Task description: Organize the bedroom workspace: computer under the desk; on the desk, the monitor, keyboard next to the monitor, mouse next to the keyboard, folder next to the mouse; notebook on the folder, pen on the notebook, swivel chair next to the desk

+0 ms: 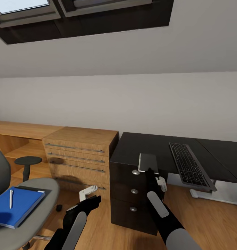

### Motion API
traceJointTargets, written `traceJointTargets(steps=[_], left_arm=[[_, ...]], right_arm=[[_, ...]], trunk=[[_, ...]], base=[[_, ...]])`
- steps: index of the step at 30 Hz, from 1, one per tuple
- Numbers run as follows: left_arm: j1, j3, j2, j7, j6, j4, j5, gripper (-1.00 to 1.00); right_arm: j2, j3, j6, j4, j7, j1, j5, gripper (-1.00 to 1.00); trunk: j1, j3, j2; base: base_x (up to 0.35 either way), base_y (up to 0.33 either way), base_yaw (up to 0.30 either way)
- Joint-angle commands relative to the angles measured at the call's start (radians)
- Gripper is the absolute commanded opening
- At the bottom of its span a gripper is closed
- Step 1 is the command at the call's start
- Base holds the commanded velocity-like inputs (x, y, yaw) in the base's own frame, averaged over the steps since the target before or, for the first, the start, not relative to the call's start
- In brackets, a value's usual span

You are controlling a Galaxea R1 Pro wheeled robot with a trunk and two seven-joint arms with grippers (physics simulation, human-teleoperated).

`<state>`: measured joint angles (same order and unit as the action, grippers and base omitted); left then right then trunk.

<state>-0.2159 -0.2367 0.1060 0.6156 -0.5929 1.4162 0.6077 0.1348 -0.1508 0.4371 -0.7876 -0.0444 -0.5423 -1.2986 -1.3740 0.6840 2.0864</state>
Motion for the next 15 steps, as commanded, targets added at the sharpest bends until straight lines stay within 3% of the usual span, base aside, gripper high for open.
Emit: traceJointTargets(steps=[1, 11, 12, 15], left_arm=[[-0.001, -0.001, 0.0, 0.01, -0.001, 0.001, 0.01, 1.0], [-0.001, -0.001, 0.0, 0.01, -0.001, 0.0, 0.01, 1.0], [-0.001, -0.001, 0.0, 0.01, -0.001, 0.0, 0.01, 1.0], [0.0, -0.001, 0.0, 0.01, -0.001, 0.0, 0.01, 1.0]], right_arm=[[-0.001, -0.004, 0.006, -0.001, -0.005, -0.001, -0.005, -1.0], [-0.002, -0.004, 0.006, -0.001, -0.008, -0.001, -0.004, -1.0], [-0.002, -0.004, 0.006, -0.001, -0.008, -0.001, -0.004, 1.0], [-0.003, -0.004, 0.001, -0.002, -0.009, -0.001, -0.003, 1.0]], trunk=[[0.0, 0.001, 0.001], [0.0, 0.001, 0.001], [0.0, 0.001, 0.001], [0.0, 0.001, 0.001]], base=[[0.001, 0.0, 0.0], [0.0, 0.0, 0.0], [0.0, 0.0, 0.0], [0.0, 0.0, 0.0]])
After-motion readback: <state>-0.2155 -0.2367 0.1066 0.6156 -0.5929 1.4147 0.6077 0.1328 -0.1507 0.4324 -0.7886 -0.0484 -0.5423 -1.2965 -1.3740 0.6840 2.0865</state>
